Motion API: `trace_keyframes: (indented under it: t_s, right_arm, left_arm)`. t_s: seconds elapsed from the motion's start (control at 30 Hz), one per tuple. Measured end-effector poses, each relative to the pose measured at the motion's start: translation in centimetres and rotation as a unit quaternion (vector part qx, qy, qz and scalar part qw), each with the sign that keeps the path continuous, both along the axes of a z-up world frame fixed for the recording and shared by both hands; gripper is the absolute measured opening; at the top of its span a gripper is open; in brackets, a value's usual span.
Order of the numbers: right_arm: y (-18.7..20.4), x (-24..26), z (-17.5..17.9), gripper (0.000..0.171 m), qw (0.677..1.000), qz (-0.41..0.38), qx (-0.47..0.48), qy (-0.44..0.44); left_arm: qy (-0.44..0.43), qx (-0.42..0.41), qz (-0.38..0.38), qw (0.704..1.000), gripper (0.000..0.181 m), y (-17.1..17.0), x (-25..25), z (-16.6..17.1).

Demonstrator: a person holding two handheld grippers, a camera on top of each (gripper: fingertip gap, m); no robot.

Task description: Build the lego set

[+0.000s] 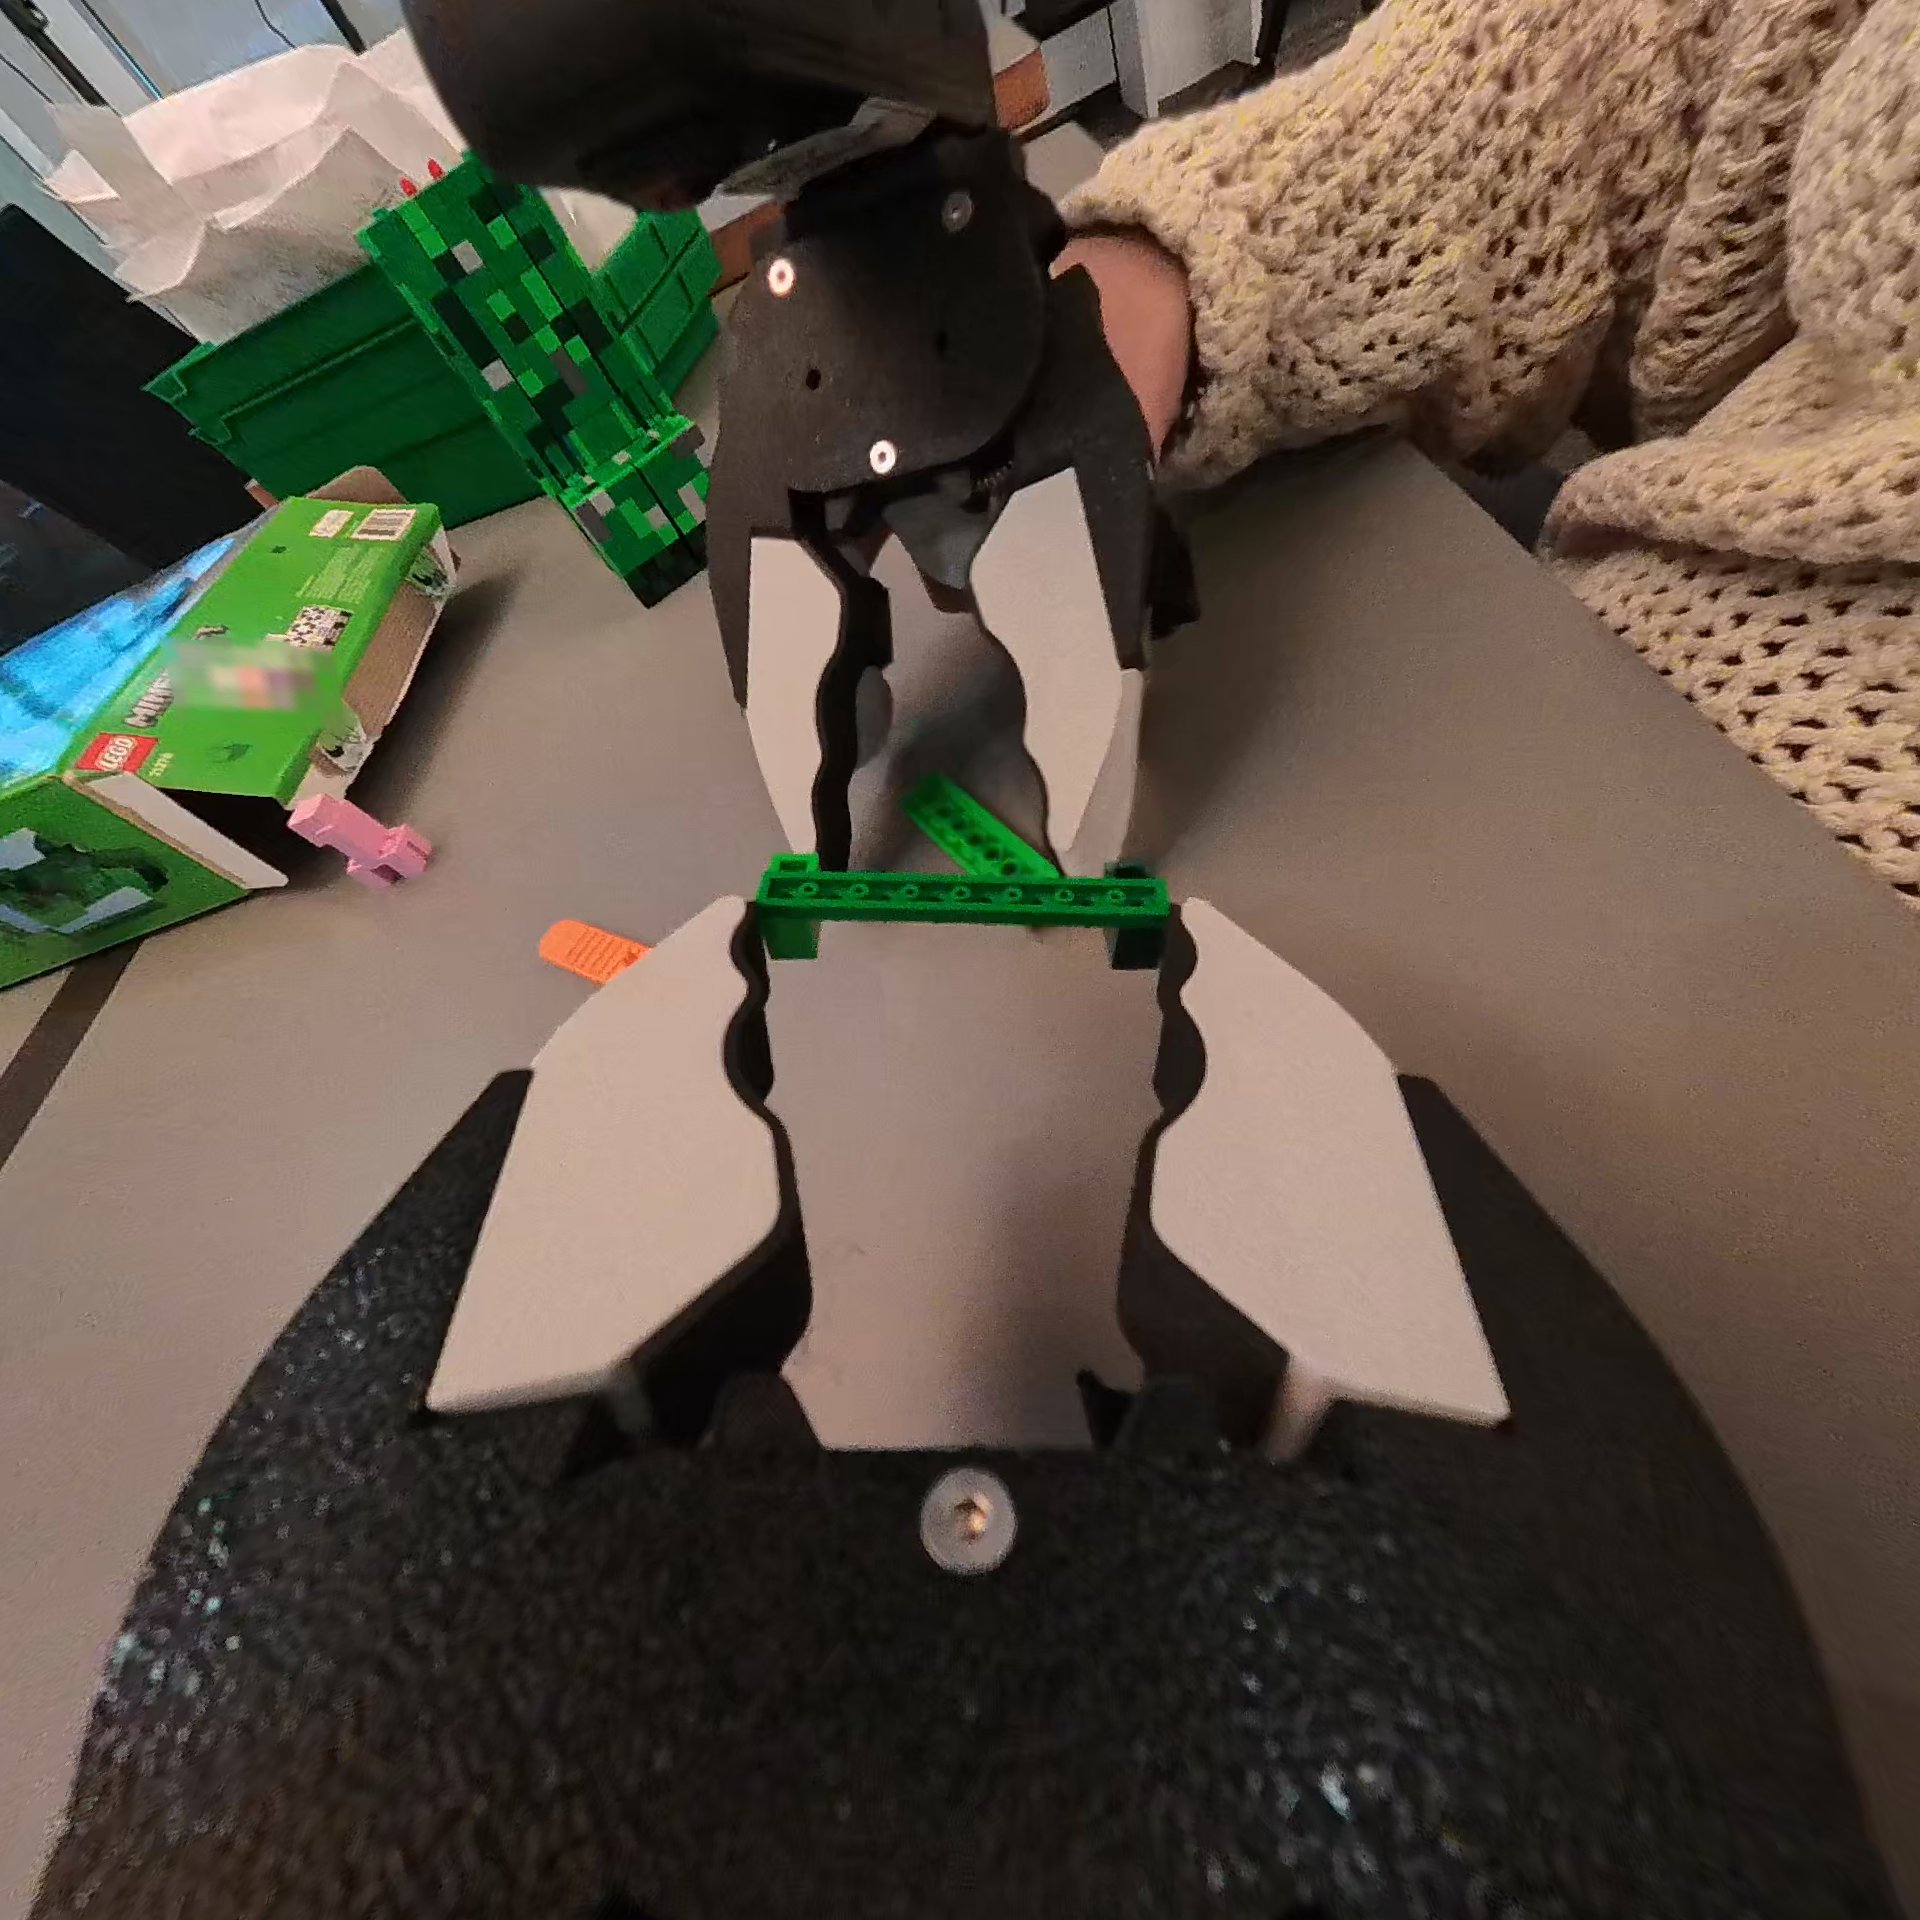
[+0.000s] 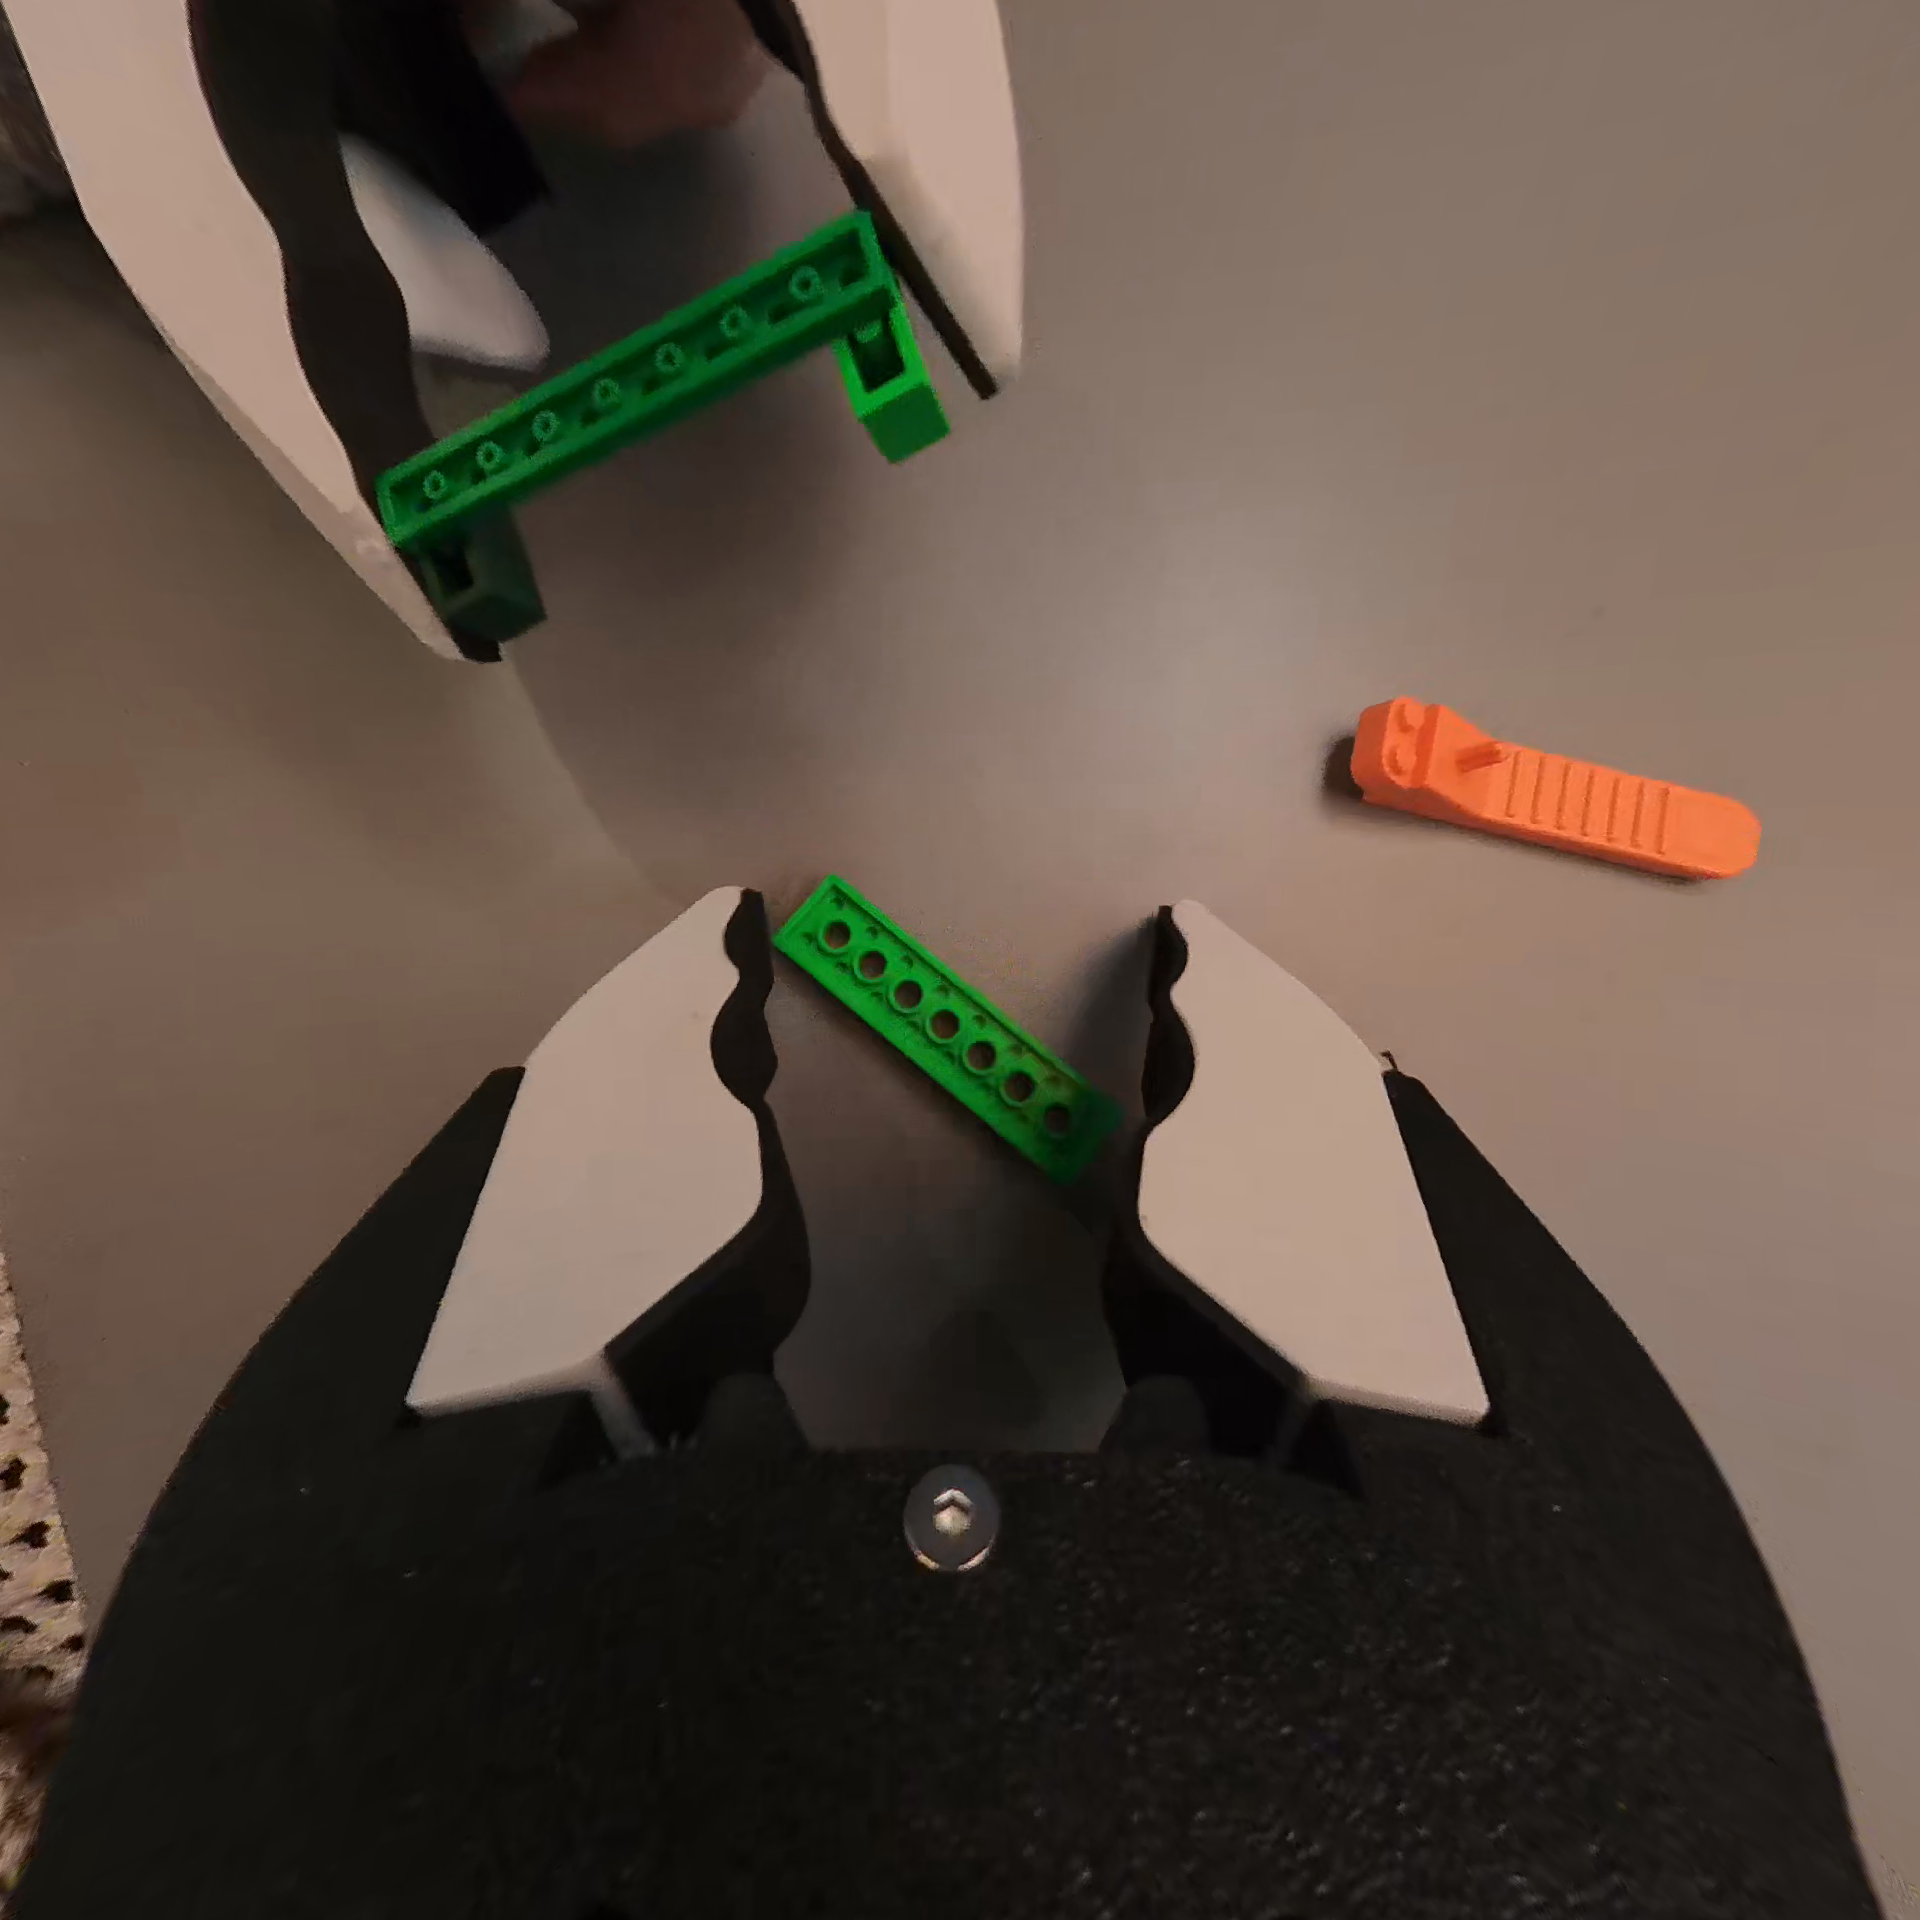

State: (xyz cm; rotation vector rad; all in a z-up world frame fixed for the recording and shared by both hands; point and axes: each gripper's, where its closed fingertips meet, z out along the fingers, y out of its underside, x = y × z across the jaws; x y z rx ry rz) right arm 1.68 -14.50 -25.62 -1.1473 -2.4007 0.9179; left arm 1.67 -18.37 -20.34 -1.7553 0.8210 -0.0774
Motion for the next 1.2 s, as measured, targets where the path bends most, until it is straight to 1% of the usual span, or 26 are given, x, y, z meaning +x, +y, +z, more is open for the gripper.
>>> trace_keyframes:
  t_s: [0.03,0.23,0.27,0.33,0.43,0.5,0.6,0.67,0.77,0.83,0.87,1.0,1.1,1.2]
  right_arm:
    - [0.1,-0.1,0.0,0.067,1.000,0.000,0.002,0.000]
    - [1.1,0.9,1.0,0.065,0.999,0.023,0.029,0.014]
    - [1.9,0.9,1.2,0.062,0.999,0.004,0.036,0.018]
    - [3.0,0.8,1.4,0.064,0.997,-0.069,0.021,0.008]
    - [1.9,1.3,2.7,0.066,0.988,-0.141,-0.026,0.048]
    - [1.3,1.5,2.2,0.074,0.983,-0.174,-0.015,0.063]
    - [1.2,1.5,1.0,0.074,0.978,-0.200,0.000,0.066]
    - [1.6,1.4,0.4,0.075,0.976,-0.212,0.000,0.048]
    - [1.9,1.3,0.2,0.075,0.976,-0.216,-0.001,0.035]
    - [1.8,1.3,0.1,0.071,0.978,-0.207,-0.011,0.022]
    - [1.9,1.2,0.1,0.066,0.979,-0.201,-0.011,0.022]
    - [2.1,1.0,0.1,0.066,0.984,-0.178,-0.008,0.016]
    - [2.0,1.0,0.5,0.066,0.986,-0.161,-0.004,0.035]
    - [1.6,0.8,2.0,0.066,0.986,-0.143,-0.035,0.072]
  left_arm:
    - [0.000,-0.001,0.000,1.000,0.072,-0.1,0.0,0.0]
    - [-0.001,0.000,0.002,1.000,0.072,-0.2,-0.1,0.1]
    - [-0.003,0.003,0.001,1.000,0.072,-0.1,-0.1,0.2]
    - [-0.001,0.014,0.005,1.000,0.072,0.0,0.0,0.5]
    - [0.022,0.046,0.024,0.998,0.072,0.3,-0.2,1.2]
    - [0.026,0.060,0.024,0.998,0.072,0.4,0.0,1.6]
    - [0.023,0.060,0.021,0.998,0.072,0.4,0.2,1.6]
    - [0.026,0.060,0.020,0.998,0.072,0.4,0.2,1.5]
    - [0.030,0.059,0.019,0.998,0.072,0.4,0.3,1.5]
    - [0.031,0.056,0.019,0.998,0.072,0.4,0.3,1.4]
    - [0.031,0.055,0.019,0.998,0.072,0.4,0.3,1.4]
    - [0.032,0.051,0.020,0.998,0.072,0.4,0.1,1.2]
    - [0.028,0.052,0.021,0.998,0.072,0.4,0.0,1.3]
    - [0.013,0.054,0.018,0.998,0.072,0.4,0.0,1.6]
